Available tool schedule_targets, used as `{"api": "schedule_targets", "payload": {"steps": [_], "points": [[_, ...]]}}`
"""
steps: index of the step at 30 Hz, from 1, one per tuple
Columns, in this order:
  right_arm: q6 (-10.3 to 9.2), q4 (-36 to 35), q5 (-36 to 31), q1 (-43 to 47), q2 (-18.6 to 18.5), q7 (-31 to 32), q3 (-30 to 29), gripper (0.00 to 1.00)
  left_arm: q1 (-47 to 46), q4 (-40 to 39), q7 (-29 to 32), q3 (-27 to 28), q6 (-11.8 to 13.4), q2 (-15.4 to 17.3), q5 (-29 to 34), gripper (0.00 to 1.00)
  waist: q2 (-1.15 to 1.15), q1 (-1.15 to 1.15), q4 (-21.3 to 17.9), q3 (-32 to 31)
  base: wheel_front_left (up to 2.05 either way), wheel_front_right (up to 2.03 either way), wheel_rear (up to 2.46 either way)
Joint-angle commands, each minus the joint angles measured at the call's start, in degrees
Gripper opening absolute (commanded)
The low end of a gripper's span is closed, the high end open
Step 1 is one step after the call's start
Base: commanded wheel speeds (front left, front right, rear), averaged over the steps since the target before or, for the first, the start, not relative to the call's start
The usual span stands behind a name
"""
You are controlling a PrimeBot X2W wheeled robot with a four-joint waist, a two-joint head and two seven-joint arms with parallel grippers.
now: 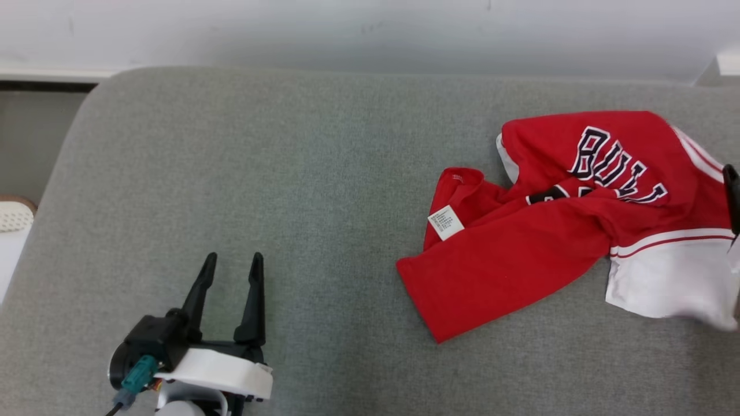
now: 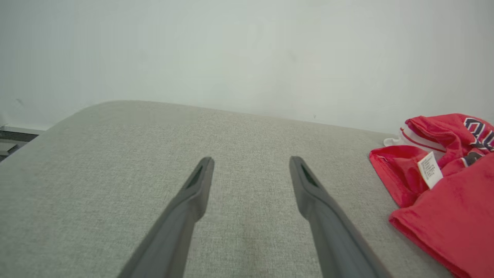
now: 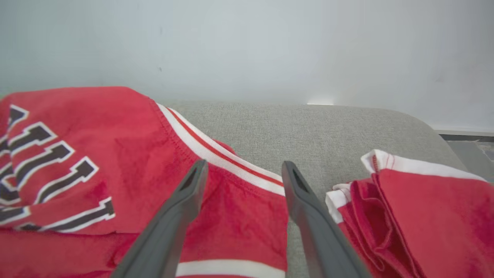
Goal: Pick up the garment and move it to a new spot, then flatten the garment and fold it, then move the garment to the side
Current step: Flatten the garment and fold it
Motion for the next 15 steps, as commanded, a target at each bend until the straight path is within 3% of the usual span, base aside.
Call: {"api": "schedule_targets", "payload": {"steps": [1, 6, 15], "points": [[-0.13, 0.2, 0.1, -0.3, 0.3, -1.2, 0.3, 1.00, 0.6, 0.2, 0.0, 0.3, -0.1, 0.0, -0.1, 1.00, 0.00, -0.01, -0.6, -1.9, 0.00, 0.00, 0.00], [-0.13, -2.2, 2.0, 1.7, 2.1, -6.6, 3.6, 1.00, 2.2, 0.8, 0.0, 1.2, -0.2, 0.0, -0.3, 1.00, 0.00, -0.01, -2.5, -7.0, 0.00, 0.00, 0.00], [-0.13, -16.3, 3.7, 13.9, 4.9, -15.0, 6.6, 1.00, 5.6, 1.0, 0.0, 2.6, 0.1, -0.2, -1.3, 1.00, 0.00, -0.01, -5.3, -14.4, 0.00, 0.00, 0.00]]}}
